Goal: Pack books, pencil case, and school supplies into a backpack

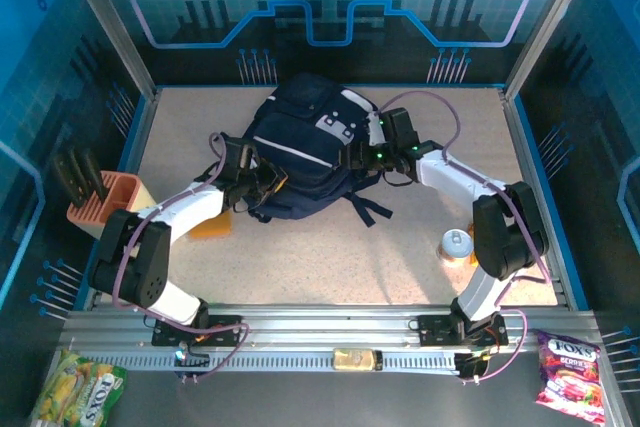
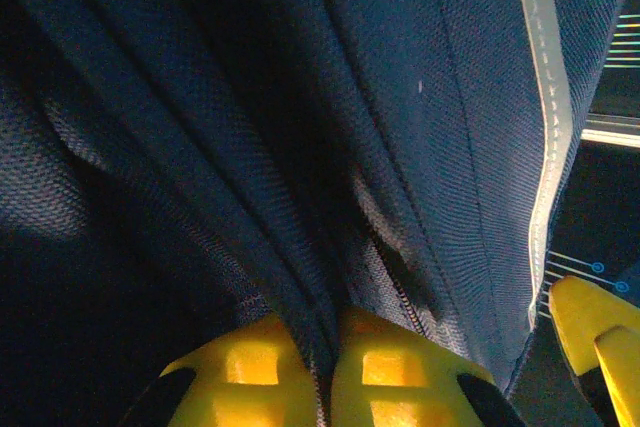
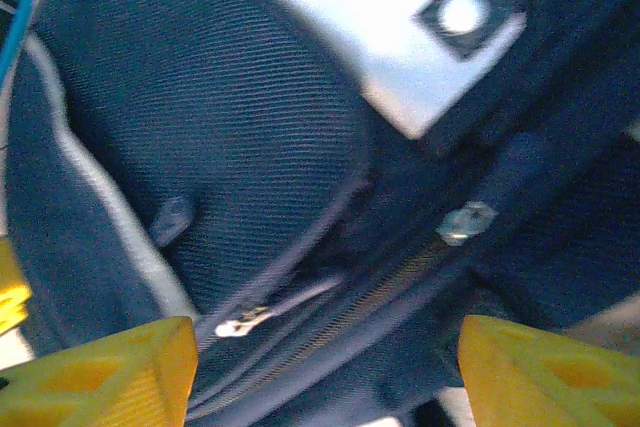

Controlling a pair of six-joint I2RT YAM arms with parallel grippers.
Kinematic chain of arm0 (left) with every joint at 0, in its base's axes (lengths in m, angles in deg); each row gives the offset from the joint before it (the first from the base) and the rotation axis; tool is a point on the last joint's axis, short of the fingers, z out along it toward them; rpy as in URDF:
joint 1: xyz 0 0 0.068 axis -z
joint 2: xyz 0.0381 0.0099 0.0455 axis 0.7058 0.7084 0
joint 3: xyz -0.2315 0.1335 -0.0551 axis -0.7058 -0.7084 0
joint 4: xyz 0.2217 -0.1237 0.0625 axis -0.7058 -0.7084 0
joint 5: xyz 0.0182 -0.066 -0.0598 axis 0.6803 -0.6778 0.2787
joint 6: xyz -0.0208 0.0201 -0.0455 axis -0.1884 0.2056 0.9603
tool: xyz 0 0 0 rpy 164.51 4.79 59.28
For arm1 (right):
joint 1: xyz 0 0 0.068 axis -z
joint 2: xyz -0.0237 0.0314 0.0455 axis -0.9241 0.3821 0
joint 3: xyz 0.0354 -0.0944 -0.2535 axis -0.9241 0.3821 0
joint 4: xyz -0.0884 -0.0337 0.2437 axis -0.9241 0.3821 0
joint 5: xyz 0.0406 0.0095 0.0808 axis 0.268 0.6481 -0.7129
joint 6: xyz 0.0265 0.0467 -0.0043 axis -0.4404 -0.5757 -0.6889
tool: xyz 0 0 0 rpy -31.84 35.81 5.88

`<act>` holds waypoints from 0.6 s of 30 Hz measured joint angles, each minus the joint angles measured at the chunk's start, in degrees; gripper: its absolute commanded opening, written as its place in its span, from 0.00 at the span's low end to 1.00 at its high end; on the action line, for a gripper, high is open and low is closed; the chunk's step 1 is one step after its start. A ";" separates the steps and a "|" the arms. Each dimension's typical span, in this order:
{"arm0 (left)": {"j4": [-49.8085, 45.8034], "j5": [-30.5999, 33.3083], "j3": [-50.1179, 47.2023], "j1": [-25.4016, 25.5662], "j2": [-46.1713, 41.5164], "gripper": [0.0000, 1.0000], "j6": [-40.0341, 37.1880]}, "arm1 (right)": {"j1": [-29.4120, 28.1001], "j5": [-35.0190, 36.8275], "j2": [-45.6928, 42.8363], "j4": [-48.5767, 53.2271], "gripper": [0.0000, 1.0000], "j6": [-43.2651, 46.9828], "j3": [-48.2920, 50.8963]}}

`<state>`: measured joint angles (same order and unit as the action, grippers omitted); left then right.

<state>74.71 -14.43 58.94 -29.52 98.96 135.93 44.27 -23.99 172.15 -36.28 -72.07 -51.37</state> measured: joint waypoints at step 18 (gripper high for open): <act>-0.04 -0.33 0.07 0.00 0.04 0.06 -0.66 | -1.97 -8.28 11.58 -1.27 0.72 -1.05 -8.39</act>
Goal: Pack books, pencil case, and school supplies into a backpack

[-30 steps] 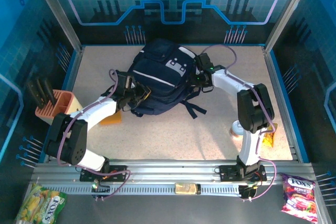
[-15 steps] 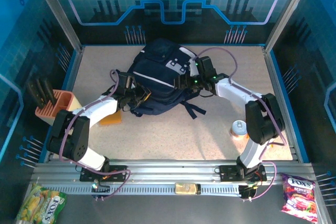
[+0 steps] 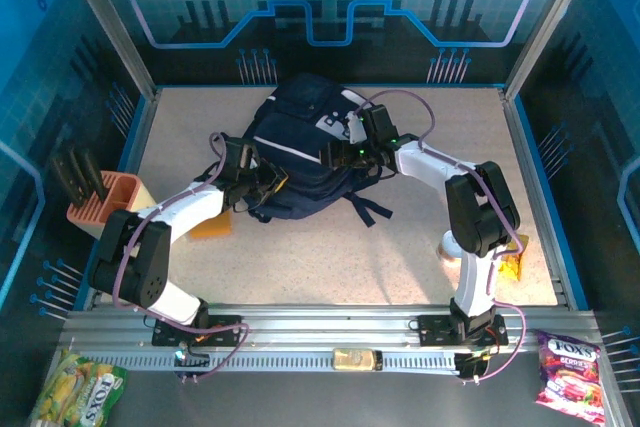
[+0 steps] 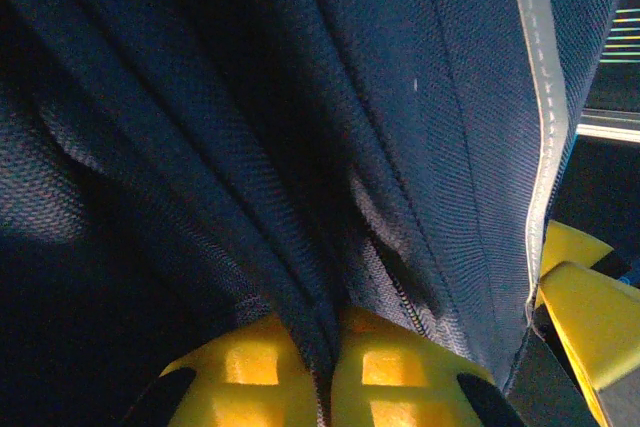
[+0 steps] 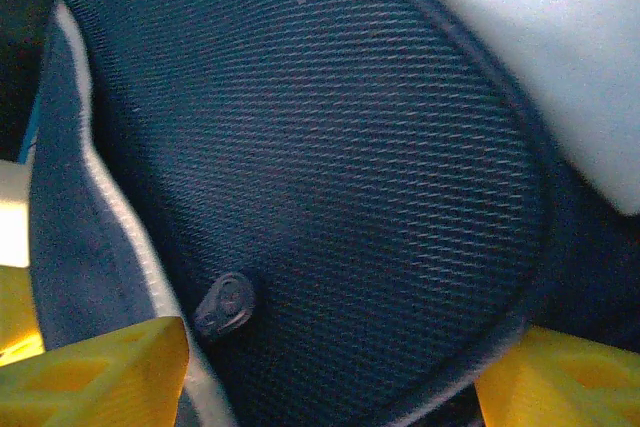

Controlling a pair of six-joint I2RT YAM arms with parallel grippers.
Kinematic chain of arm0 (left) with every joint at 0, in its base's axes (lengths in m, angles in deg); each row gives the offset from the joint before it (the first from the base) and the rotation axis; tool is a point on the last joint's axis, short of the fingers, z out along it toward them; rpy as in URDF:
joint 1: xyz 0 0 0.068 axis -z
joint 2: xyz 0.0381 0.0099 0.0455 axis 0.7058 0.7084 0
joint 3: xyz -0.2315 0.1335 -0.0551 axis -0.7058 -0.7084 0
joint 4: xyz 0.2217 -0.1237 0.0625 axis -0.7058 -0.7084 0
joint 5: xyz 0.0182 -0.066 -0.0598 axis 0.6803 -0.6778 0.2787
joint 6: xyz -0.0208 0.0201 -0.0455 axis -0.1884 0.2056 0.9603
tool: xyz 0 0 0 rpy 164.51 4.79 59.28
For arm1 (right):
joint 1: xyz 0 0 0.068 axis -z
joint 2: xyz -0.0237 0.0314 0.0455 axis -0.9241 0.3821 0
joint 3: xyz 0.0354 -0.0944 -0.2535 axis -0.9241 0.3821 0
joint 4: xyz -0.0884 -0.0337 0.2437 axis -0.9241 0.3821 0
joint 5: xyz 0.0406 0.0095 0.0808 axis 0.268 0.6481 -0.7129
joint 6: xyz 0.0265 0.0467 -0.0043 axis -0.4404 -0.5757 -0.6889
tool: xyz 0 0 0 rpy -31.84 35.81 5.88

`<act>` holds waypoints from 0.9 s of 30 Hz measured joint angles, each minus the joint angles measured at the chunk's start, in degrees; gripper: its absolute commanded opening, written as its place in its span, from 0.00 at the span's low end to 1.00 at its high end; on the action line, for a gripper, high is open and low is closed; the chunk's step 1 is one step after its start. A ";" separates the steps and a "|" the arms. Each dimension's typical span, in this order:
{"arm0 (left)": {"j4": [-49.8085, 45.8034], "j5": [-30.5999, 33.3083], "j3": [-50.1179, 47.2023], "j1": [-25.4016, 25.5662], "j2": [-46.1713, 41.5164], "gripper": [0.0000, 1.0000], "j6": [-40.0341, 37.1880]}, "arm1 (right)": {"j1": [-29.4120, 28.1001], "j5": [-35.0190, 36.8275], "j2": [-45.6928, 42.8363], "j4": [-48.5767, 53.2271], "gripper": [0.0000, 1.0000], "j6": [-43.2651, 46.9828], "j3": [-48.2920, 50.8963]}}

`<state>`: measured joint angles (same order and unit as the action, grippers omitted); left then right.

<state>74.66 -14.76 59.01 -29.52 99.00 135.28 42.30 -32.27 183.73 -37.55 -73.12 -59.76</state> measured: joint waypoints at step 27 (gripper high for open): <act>-2.21 -0.48 1.18 0.13 0.35 0.07 -0.83 | -1.77 -2.27 -8.20 -2.75 0.47 13.81 12.22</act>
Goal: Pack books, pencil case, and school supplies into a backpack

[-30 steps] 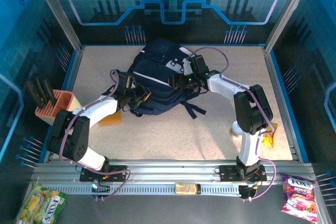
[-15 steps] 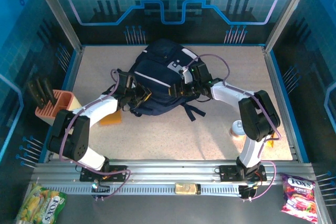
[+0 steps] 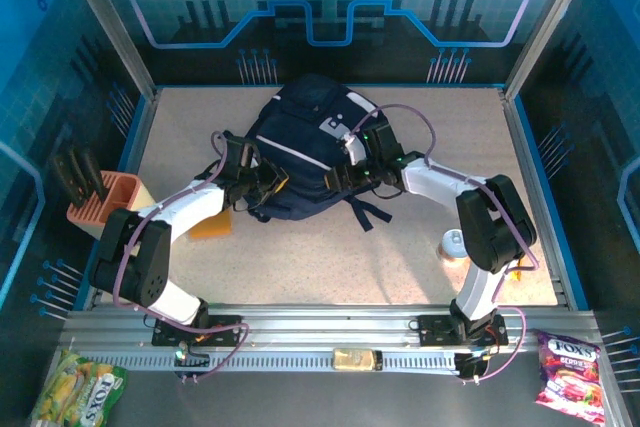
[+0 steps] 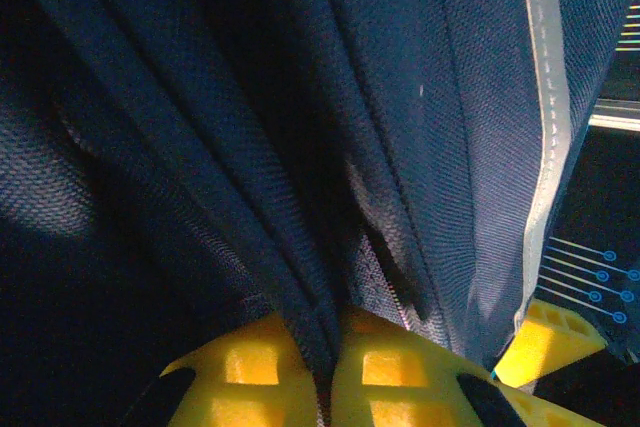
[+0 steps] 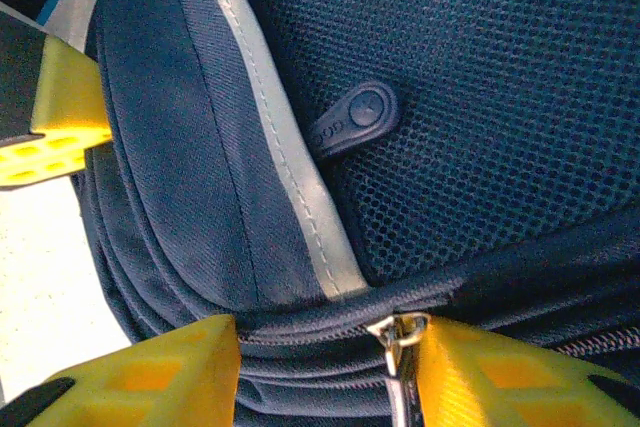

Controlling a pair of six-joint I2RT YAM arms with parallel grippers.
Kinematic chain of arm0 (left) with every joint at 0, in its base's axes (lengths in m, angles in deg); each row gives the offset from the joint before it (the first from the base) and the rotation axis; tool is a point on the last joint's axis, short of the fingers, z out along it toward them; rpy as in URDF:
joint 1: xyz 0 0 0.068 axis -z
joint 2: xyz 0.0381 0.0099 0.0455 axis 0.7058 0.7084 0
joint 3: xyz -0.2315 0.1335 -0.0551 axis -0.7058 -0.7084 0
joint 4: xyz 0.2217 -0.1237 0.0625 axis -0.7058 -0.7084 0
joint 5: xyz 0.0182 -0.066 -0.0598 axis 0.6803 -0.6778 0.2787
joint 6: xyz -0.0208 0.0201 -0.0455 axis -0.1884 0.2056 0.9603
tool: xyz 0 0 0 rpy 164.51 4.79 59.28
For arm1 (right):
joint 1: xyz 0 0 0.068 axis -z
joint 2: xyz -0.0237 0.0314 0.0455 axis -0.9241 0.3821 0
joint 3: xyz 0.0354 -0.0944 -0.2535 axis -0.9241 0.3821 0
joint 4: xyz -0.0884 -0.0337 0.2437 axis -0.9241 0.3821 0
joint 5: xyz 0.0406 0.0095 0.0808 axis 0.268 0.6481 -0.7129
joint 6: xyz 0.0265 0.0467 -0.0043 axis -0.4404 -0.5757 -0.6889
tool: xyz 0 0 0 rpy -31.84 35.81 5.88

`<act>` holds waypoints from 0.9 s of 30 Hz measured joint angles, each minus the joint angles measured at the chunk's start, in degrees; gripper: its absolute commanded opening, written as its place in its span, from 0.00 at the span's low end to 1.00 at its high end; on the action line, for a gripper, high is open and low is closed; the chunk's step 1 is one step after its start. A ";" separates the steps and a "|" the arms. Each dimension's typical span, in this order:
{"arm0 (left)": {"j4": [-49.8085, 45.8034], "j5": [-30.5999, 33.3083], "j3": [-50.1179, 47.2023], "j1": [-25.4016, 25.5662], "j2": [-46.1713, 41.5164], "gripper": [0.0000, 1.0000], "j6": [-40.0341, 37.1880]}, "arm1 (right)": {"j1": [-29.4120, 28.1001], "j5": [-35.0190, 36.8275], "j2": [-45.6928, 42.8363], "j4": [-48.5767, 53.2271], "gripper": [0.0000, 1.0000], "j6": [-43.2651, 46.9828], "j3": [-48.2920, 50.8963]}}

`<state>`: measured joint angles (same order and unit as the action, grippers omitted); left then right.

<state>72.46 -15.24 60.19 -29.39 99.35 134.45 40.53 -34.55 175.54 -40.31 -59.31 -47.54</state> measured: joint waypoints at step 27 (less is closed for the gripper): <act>-0.31 -0.22 0.37 0.04 0.17 0.07 0.15 | -4.15 11.21 -2.73 3.04 0.04 7.30 2.16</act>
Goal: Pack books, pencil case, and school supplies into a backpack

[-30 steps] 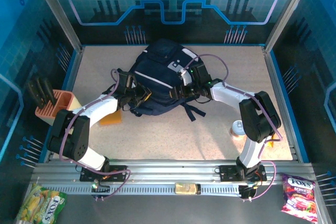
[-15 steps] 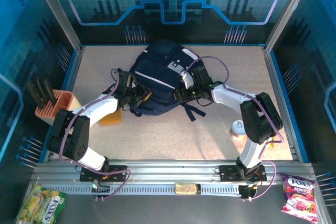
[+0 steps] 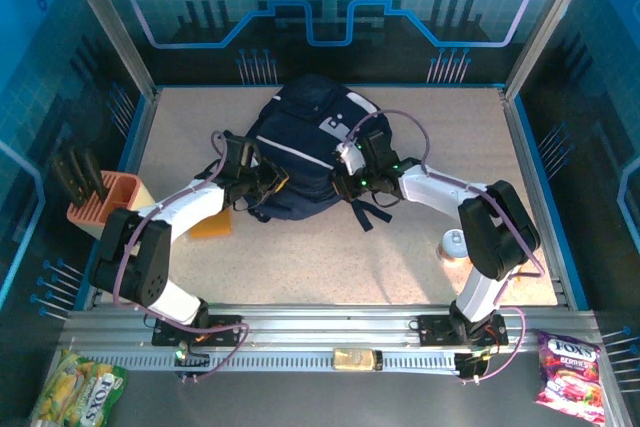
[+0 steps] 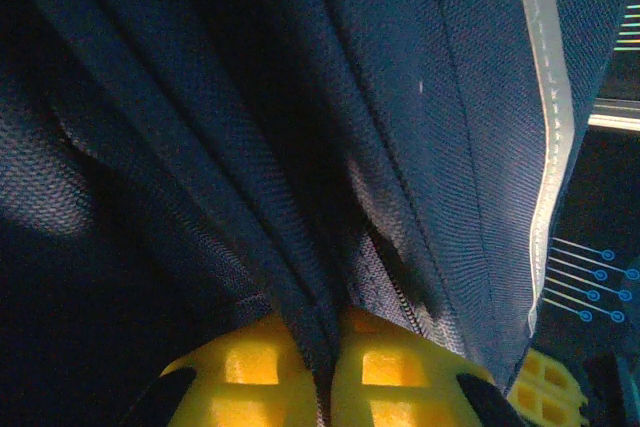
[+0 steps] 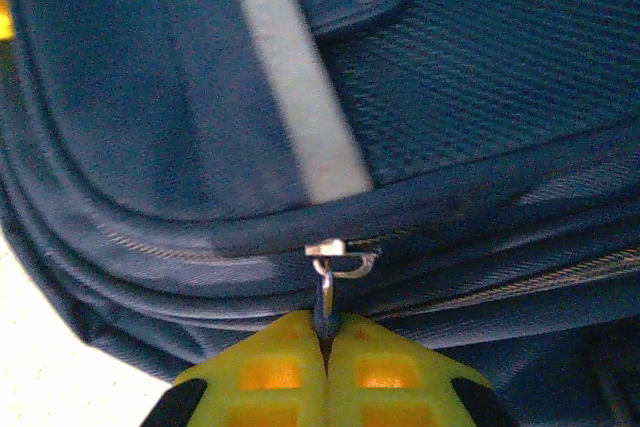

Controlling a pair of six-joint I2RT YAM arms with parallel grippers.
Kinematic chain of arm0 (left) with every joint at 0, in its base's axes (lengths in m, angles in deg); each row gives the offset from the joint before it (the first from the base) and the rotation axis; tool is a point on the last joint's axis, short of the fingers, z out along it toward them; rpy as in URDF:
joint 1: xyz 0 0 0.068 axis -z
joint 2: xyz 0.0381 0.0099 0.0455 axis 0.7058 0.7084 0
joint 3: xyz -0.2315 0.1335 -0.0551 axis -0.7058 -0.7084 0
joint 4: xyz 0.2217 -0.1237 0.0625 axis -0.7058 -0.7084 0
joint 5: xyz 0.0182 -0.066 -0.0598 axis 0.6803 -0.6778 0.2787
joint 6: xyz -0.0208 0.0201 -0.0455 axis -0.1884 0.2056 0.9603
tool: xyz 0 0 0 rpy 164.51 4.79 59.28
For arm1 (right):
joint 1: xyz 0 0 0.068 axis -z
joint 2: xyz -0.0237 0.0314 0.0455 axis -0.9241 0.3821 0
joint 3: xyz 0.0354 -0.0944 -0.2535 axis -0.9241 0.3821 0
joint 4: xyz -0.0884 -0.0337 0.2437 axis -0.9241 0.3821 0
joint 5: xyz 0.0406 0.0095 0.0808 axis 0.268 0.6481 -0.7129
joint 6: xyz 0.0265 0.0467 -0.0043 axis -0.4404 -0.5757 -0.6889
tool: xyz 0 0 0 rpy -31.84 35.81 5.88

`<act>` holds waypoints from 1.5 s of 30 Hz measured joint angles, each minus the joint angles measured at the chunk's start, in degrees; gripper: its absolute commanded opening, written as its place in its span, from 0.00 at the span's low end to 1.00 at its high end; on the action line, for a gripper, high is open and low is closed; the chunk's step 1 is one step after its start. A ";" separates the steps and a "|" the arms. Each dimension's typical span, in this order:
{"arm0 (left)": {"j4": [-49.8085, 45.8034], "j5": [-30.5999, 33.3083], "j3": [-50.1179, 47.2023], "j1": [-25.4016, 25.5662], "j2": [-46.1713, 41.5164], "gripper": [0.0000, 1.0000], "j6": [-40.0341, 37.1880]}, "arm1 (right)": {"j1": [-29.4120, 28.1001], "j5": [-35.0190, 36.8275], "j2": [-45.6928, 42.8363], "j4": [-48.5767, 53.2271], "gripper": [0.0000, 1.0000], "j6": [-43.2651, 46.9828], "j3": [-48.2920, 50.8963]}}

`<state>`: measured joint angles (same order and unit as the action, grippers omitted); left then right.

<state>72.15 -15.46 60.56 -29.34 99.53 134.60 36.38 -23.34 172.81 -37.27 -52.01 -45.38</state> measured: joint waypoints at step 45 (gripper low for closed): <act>-27.71 36.17 26.80 31.12 10.25 0.46 -17.53 | 16.65 -4.79 -19.67 -12.26 0.74 -33.00 18.08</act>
<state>44.43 20.71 87.35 1.78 109.78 117.07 53.03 -28.12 153.13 -49.53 -85.01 -27.30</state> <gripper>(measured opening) 0.465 0.741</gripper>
